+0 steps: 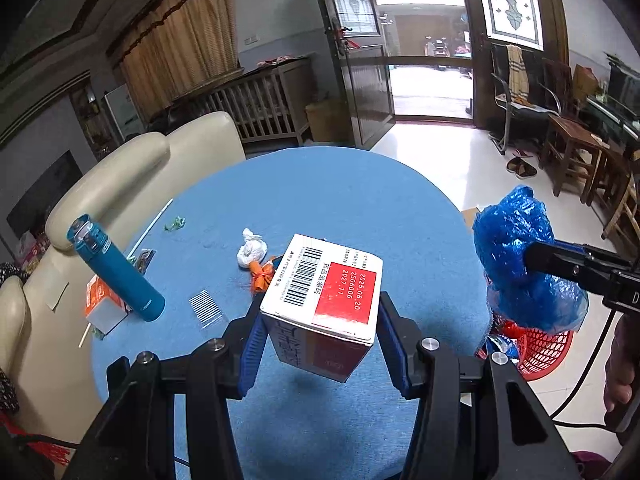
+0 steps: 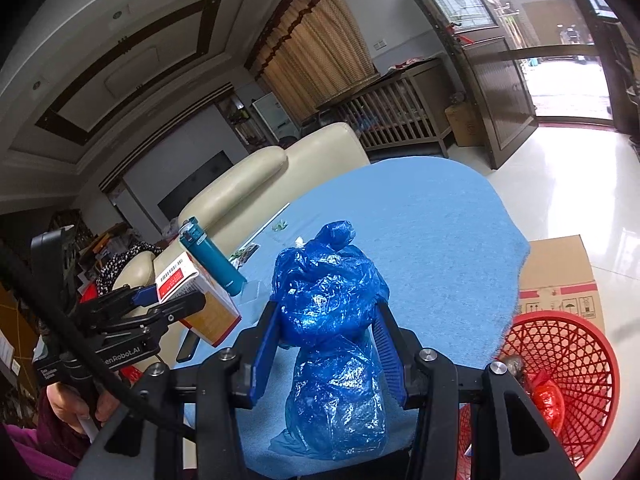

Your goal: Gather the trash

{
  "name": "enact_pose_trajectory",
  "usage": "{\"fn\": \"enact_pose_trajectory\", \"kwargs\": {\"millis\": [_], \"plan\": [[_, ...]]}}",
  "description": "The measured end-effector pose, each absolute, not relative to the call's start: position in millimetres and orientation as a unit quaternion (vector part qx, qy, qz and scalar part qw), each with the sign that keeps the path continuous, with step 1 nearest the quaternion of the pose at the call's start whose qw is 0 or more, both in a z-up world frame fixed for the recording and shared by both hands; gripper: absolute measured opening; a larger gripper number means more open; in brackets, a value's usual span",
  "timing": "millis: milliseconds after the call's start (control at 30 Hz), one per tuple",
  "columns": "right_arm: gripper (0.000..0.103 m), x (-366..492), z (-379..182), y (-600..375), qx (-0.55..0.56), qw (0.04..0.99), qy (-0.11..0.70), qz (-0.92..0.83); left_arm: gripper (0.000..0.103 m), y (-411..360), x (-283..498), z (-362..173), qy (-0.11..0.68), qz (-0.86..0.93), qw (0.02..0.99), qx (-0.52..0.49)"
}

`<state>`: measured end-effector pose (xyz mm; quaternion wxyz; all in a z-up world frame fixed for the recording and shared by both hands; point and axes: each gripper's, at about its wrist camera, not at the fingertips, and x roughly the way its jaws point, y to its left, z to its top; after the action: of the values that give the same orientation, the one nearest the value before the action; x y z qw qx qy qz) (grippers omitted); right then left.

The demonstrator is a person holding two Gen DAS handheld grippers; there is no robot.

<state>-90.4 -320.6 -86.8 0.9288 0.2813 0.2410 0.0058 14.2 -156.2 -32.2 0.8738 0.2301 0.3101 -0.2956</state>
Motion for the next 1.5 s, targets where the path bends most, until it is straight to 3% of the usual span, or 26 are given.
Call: {"fn": "enact_pose_trajectory", "kwargs": {"millis": [1500], "plan": [[0.050, -147.7, -105.6, -380.5, 0.331, 0.917, 0.216, -0.049, 0.054, -237.4, -25.1, -48.4, 0.300, -0.351, 0.834, 0.302]]}}
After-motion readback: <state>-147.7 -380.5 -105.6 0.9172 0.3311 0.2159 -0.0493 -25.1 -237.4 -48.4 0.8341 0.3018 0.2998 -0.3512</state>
